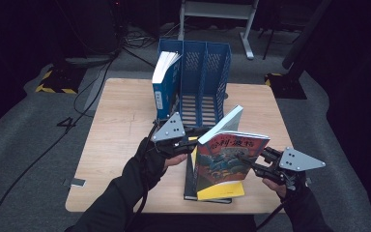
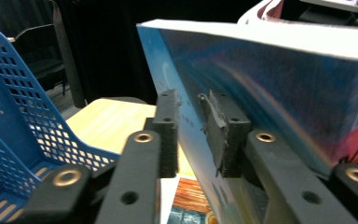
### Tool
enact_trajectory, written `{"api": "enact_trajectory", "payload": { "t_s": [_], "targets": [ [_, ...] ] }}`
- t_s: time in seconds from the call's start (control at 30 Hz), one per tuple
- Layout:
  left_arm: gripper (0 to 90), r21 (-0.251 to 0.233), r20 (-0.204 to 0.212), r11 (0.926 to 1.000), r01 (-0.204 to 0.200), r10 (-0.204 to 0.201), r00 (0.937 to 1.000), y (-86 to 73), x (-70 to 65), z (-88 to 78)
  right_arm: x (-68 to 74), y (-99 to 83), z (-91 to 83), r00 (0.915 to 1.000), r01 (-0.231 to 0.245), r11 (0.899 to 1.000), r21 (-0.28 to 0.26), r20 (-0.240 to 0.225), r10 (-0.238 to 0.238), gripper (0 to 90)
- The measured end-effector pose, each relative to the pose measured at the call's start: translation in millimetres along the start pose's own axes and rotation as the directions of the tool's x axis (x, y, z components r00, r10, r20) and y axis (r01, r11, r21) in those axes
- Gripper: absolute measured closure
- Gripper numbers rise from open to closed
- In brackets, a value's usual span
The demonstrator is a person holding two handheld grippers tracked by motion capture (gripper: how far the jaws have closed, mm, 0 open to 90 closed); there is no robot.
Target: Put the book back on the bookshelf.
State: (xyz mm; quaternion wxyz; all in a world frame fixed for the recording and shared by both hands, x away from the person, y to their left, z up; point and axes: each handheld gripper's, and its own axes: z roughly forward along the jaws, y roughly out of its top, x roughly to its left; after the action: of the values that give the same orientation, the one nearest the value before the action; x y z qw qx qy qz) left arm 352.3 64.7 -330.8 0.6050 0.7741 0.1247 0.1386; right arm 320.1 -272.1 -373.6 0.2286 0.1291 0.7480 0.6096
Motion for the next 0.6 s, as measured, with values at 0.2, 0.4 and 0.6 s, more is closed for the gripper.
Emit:
{"api": "enact_trajectory", "payload": {
  "t_s": [0.2, 0.4, 0.6],
  "targets": [
    [61.4, 0.031, -0.019, 0.9992, -0.025, 0.025, 0.9995, -7.2, -9.5, -2.2, 1.7, 1.7, -6.9, 0.9999, 0.006, 1.000, -0.007, -0.009, -0.006, 69.4],
    [53.0, 0.076, -0.071, 0.9964, -0.038, 0.043, 0.9965, -18.4, -17.9, -9.5, 4.4, 2.0, -11.3, 0.9990, 0.026, 1.000, -0.001, -0.037, -0.026, 75.5],
    [49.8, 0.118, -0.068, 0.9926, -0.029, 0.037, 0.9970, -31.9, -21.4, -17.6, 6.2, 1.6, -14.3, 0.9974, 0.033, 0.999, 0.002, -0.064, -0.033, 81.8]
  ]
}}
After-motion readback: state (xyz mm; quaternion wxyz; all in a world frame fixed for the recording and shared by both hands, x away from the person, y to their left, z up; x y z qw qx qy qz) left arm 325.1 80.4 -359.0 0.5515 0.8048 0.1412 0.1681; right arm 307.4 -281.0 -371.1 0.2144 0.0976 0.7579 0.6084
